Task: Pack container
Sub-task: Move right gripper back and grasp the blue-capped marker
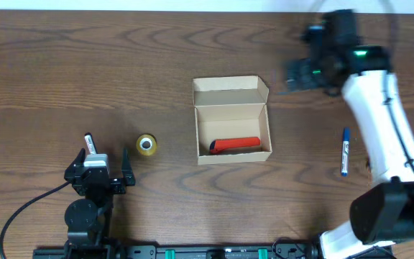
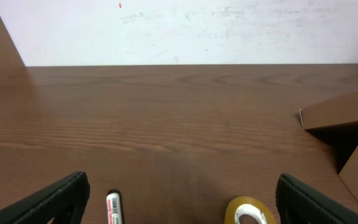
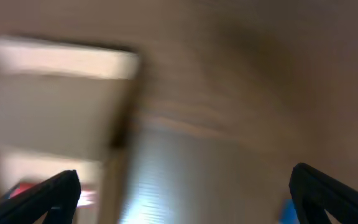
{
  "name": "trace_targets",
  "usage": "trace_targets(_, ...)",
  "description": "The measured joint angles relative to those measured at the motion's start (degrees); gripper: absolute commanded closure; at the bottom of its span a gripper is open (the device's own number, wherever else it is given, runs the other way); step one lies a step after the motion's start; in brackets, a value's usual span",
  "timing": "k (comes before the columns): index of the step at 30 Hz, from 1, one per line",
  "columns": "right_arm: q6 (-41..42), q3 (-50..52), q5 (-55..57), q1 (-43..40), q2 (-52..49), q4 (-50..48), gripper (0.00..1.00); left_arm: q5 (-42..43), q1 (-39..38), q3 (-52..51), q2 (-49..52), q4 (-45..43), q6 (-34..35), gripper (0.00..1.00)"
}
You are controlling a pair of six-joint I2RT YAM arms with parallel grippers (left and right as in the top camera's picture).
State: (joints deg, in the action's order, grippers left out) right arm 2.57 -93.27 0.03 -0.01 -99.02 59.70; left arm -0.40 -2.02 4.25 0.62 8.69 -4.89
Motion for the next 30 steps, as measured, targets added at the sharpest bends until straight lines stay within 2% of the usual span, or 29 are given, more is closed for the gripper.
trace_targets(4,8.9,0.1,2.5,-12.4,0.0,7.4,0.01,0.0,0.0,0.0,0.0,0.0,0.0,0.05)
trace_targets(9,11.5,4.7,2.5,-20.9,0.1,9.5,0.01,0.0,0.0,0.0,0.0,0.0,0.0,0.05)
trace_targets(18,9.3,21.0,1.7,-21.2,0.0,0.4,0.01,0.0,0.0,0.0,0.0,0.0,0.0,0.05)
trace_targets(30,3.2,30.9,1.6,-21.2,0.0,-12.5,0.01,0.0,0.0,0.0,0.0,0.0,0.0,0.05)
